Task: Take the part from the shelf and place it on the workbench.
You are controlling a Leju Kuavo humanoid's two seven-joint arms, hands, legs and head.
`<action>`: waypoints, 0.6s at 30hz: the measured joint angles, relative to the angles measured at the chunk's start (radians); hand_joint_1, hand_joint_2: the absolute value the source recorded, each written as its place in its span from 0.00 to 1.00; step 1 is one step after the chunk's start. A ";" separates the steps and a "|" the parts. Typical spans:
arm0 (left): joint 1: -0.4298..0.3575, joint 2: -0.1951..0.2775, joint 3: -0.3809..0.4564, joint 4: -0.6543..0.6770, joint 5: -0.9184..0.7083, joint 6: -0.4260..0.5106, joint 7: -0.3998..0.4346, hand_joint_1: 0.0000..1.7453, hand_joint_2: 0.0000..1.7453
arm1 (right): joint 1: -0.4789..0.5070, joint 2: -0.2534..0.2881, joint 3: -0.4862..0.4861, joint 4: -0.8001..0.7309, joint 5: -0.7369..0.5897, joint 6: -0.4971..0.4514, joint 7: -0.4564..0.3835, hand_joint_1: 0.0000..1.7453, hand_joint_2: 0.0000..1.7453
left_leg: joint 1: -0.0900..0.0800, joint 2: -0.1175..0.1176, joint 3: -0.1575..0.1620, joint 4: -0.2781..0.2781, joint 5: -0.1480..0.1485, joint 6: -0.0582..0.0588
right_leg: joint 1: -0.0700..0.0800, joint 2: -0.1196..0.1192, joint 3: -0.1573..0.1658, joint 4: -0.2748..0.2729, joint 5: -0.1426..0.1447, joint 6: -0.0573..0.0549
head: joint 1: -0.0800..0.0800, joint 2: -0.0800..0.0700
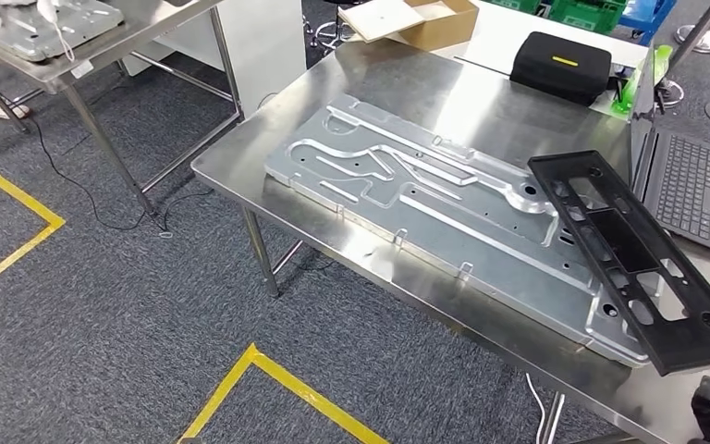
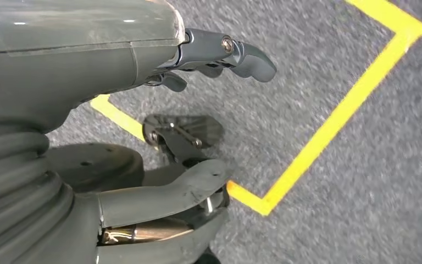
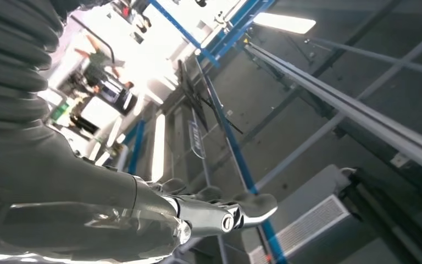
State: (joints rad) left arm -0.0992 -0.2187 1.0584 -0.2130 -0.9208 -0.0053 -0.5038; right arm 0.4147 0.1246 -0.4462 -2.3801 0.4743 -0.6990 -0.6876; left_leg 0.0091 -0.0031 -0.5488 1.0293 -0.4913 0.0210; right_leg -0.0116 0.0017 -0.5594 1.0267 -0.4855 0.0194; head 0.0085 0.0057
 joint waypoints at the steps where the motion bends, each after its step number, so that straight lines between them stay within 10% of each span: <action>1: 0.000 0.000 0.000 0.000 0.000 0.001 -0.001 0.00 0.00 | 0.004 0.001 -0.007 0.001 -0.009 0.002 0.001 0.00 0.00 | 0.000 0.000 0.001 -0.003 0.003 0.007 | -0.002 0.000 -0.001 0.005 -0.005 0.005 | 0.000 0.000; 7: -0.002 0.000 0.002 0.000 -0.003 -0.005 -0.008 0.00 0.00 | 0.006 -0.022 -0.034 0.020 0.026 0.137 0.107 0.00 0.00 | -0.004 0.005 -0.003 -0.010 0.011 0.026 | -0.004 -0.001 -0.119 0.261 -0.129 0.018 | 0.000 0.000; 12: -0.004 -0.002 0.002 0.000 -0.010 -0.010 -0.008 0.00 0.00 | -0.026 -0.069 -0.035 0.059 0.079 0.187 0.174 0.00 0.00 | -0.010 0.003 0.000 -0.008 0.010 0.023 | 0.005 -0.002 -0.003 0.027 -0.007 -0.004 | 0.000 0.000; 18: -0.005 -0.003 0.002 0.000 -0.014 -0.018 -0.003 0.00 0.00 | -0.064 -0.114 -0.034 0.089 0.075 0.214 0.210 0.00 0.00 | -0.008 0.001 -0.025 0.040 -0.024 -0.004 | 0.004 -0.004 0.012 -0.023 0.007 -0.029 | 0.000 0.000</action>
State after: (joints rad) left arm -0.1043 -0.2213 1.0609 -0.2129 -0.9344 -0.0233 -0.5071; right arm 0.3509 0.0107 -0.4797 -2.2912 0.5493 -0.4845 -0.4779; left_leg 0.0013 -0.0022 -0.5735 1.0694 -0.5149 0.0166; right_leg -0.0073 -0.0023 -0.5472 1.0034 -0.4783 -0.0101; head 0.0080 0.0057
